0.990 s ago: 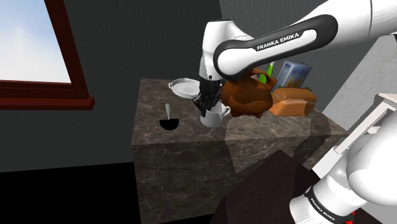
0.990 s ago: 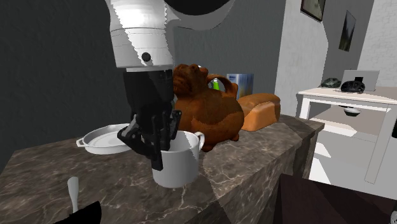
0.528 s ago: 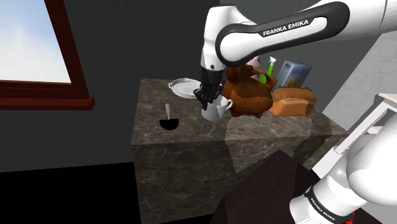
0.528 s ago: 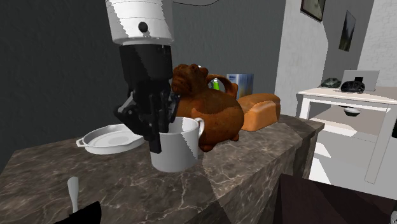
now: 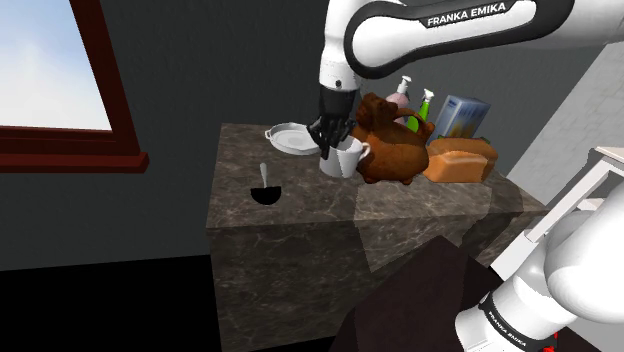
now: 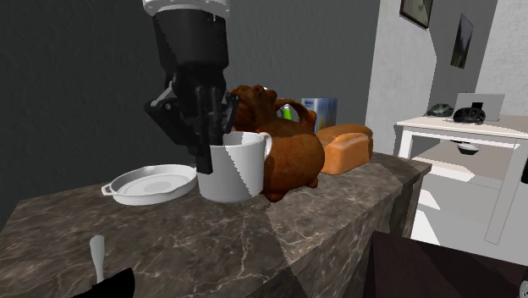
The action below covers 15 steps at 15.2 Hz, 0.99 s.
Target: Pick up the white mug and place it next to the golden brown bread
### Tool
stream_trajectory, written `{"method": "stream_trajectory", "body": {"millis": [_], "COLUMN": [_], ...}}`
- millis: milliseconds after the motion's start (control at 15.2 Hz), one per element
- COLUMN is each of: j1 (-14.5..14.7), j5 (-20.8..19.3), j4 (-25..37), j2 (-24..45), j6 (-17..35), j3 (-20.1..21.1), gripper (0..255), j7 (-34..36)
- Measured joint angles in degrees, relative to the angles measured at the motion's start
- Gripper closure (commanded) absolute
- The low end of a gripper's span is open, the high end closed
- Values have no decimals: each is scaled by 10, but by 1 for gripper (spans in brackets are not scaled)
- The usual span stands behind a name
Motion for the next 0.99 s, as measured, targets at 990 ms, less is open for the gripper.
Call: {"method": "stream_trajectory", "body": {"millis": [990], "j1": [-2], "j5": [3], "j4": [102], "j2": [-11], "j6": [-113], "j3": [-2], "gripper": [255], "j7": [-6]}}
